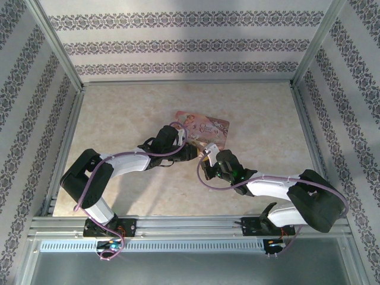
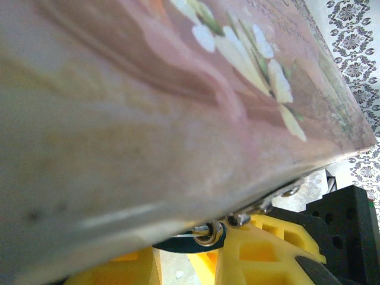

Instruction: Unlock a padlock with a key

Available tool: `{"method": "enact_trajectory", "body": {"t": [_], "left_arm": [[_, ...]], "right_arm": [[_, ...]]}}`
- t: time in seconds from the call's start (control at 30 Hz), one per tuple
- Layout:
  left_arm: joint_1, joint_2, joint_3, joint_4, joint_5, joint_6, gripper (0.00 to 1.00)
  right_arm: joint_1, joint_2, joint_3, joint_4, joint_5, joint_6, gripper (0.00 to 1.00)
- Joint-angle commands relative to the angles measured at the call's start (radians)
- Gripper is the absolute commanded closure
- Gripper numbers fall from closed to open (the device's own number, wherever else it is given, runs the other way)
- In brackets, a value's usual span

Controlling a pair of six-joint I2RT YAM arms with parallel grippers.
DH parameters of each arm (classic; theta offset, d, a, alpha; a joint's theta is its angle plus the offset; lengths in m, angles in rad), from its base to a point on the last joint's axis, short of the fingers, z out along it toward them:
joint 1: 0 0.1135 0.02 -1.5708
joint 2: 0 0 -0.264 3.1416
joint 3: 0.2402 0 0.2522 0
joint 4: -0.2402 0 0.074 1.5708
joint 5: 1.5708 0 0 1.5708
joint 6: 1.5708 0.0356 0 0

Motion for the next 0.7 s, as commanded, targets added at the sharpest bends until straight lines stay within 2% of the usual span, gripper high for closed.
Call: {"method": "enact_trajectory", "body": {"t": [0.0,0.67], "left_arm": [[-0.016,-0.039,0.029,0.048,0.038,-0.023,0.81],[-0.016,-0.049,0.022,0.058,0.039,-0.033,0.81]], "right_arm": [[-0.011,0.010,0.026,0.046,0.003,0.002,1.00],[-0.037,0.016,0.020,0.135,-0.038,0.015,1.00]]}}
